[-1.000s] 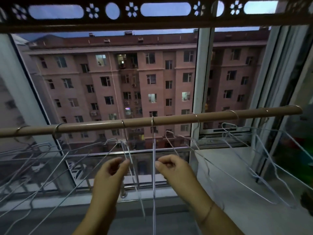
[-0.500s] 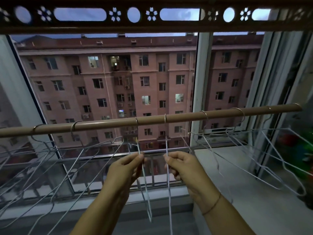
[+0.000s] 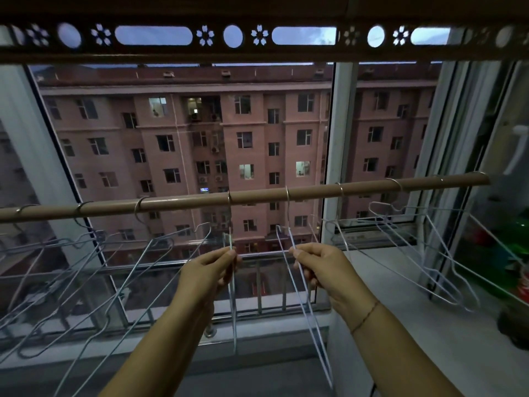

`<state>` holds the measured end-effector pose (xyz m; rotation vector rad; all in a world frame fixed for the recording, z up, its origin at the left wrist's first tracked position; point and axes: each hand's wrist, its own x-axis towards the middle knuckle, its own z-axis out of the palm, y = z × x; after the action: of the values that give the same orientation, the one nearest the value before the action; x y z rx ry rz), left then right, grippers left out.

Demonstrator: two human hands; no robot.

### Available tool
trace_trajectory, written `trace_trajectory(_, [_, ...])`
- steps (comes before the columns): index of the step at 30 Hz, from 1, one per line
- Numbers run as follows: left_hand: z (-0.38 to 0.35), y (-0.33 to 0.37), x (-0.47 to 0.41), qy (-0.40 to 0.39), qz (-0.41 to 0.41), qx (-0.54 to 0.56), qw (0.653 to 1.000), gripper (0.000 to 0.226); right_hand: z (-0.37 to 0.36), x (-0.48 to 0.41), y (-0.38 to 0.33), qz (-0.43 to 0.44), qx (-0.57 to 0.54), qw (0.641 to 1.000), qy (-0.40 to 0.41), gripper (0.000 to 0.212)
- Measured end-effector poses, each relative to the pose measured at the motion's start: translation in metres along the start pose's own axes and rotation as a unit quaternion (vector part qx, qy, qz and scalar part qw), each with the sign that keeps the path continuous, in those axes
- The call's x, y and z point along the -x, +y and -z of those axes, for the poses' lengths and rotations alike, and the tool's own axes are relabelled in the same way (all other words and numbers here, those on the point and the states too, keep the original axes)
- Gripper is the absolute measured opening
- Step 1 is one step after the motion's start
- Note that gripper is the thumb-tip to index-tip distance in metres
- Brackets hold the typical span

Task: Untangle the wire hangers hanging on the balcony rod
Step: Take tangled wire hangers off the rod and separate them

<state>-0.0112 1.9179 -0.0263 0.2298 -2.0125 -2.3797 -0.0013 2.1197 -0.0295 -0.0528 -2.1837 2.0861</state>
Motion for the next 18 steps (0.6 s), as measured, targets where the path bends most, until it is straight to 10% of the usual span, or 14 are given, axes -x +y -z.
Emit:
trace_trajectory(13, [0.058,0.011,0.041,0.057,-0.070,-0.050,0.995,0.019,-0.024,0.029,-0.023,0.148,0.154,0.971,0.109,0.016])
trace_trajectory(18, [0.116,0.026,0.053,0.120,-0.119,-0.054,0.984,0.015,-0.077,0.055,-0.042,0.218,0.116,0.968,0.038,0.012])
